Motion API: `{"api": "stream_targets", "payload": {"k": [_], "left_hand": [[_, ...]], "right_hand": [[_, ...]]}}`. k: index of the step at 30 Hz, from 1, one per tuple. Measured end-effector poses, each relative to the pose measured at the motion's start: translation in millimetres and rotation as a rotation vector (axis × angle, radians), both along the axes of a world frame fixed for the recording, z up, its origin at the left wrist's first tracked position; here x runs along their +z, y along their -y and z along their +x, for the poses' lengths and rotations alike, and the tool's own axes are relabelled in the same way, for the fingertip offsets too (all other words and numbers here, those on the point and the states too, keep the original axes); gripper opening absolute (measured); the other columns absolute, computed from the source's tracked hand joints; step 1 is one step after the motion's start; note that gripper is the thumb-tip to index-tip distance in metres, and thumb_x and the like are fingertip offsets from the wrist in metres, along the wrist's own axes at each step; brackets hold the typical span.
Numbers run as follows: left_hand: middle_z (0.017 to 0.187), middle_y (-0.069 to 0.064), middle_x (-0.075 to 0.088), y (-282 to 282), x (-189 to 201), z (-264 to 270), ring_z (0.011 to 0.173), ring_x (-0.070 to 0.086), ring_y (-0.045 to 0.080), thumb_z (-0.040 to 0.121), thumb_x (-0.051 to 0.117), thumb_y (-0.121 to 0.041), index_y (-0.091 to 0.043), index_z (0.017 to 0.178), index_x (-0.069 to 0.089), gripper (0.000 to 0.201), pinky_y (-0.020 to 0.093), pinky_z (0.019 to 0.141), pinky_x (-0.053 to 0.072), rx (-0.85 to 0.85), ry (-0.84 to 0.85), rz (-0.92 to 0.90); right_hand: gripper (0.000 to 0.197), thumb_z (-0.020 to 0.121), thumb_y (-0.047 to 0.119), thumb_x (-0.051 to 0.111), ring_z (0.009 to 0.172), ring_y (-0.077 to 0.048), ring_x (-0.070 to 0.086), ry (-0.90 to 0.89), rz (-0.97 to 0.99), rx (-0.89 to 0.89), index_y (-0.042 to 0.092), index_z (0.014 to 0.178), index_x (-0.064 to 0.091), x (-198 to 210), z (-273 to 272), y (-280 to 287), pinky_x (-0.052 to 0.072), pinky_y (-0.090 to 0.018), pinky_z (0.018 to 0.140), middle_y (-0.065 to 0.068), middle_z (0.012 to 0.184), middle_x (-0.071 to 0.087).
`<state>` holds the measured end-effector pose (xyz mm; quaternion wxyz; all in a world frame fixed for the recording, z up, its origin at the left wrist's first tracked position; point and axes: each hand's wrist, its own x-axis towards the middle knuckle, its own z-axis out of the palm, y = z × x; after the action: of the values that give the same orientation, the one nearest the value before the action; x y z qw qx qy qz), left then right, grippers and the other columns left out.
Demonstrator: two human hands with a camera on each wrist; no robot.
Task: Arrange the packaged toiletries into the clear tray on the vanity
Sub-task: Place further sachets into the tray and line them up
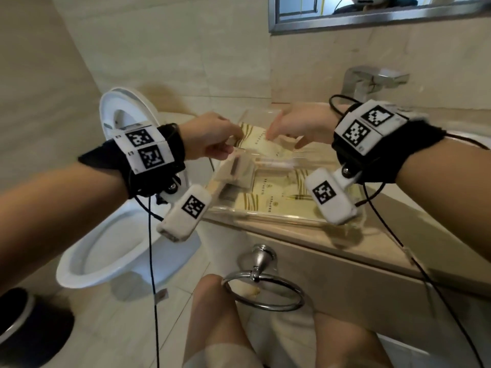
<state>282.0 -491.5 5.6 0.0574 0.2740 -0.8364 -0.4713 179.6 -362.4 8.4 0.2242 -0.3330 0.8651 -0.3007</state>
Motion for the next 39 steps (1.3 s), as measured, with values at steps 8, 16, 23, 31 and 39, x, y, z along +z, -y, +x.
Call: {"api": "stream_targets", "payload": {"k": [8,16,23,31,39], "left_hand": [[0.067,0.007,0.061,9.4,-20.6,8.5,0.042,0.057,0.007,0.094,0.051,-0.009,-0.002,0.096,0.056,0.009,0.014,0.042,0.05,-0.052,0.237,0.058],[0.077,0.006,0.06,6.2,-32.5,0.1,0.052,0.048,0.01,0.093,0.053,-0.026,-0.005,0.098,0.058,0.022,0.017,0.044,0.041,-0.158,0.375,-0.256],[0.132,0.004,0.044,12.0,-24.9,-4.3,0.111,0.053,0.022,0.089,0.052,-0.046,-0.019,0.132,0.042,0.053,0.033,0.089,0.046,-0.369,0.307,-0.996],[0.138,0.004,0.046,2.2,-42.6,-14.2,0.12,0.048,0.02,0.087,0.063,-0.032,-0.016,0.146,0.025,0.072,0.031,0.101,0.042,-0.737,0.494,-0.861],[0.144,0.004,0.037,3.2,-39.3,-14.0,0.132,0.035,0.021,0.083,0.066,-0.035,-0.018,0.147,0.023,0.078,0.033,0.109,0.032,-0.766,0.449,-0.907]], "right_hand": [[0.02,0.087,0.024,0.061,0.081,-0.015,0.05,-0.226,0.315,0.14,0.012,0.102,0.056,-12.1,-3.4,-3.4,0.041,-0.024,0.066,0.001,0.084,0.052],[0.01,0.087,0.026,0.061,0.097,-0.018,0.05,-0.263,0.378,0.173,0.023,0.082,0.053,-16.2,-4.3,-14.8,0.039,-0.03,0.083,0.007,0.084,0.052],[0.013,0.086,0.024,0.062,0.081,-0.012,0.047,-0.277,0.419,0.232,0.017,0.096,0.057,-15.8,1.7,-15.4,0.039,-0.023,0.071,0.002,0.089,0.054],[0.018,0.084,0.025,0.066,0.067,-0.006,0.045,-0.286,0.498,0.295,0.016,0.094,0.055,-22.6,0.7,-23.6,0.033,-0.019,0.058,0.007,0.075,0.051],[0.021,0.082,0.026,0.068,0.065,-0.006,0.05,-0.264,0.55,0.329,0.017,0.095,0.054,-26.4,1.6,-26.4,0.038,-0.017,0.056,0.006,0.077,0.054]]}}
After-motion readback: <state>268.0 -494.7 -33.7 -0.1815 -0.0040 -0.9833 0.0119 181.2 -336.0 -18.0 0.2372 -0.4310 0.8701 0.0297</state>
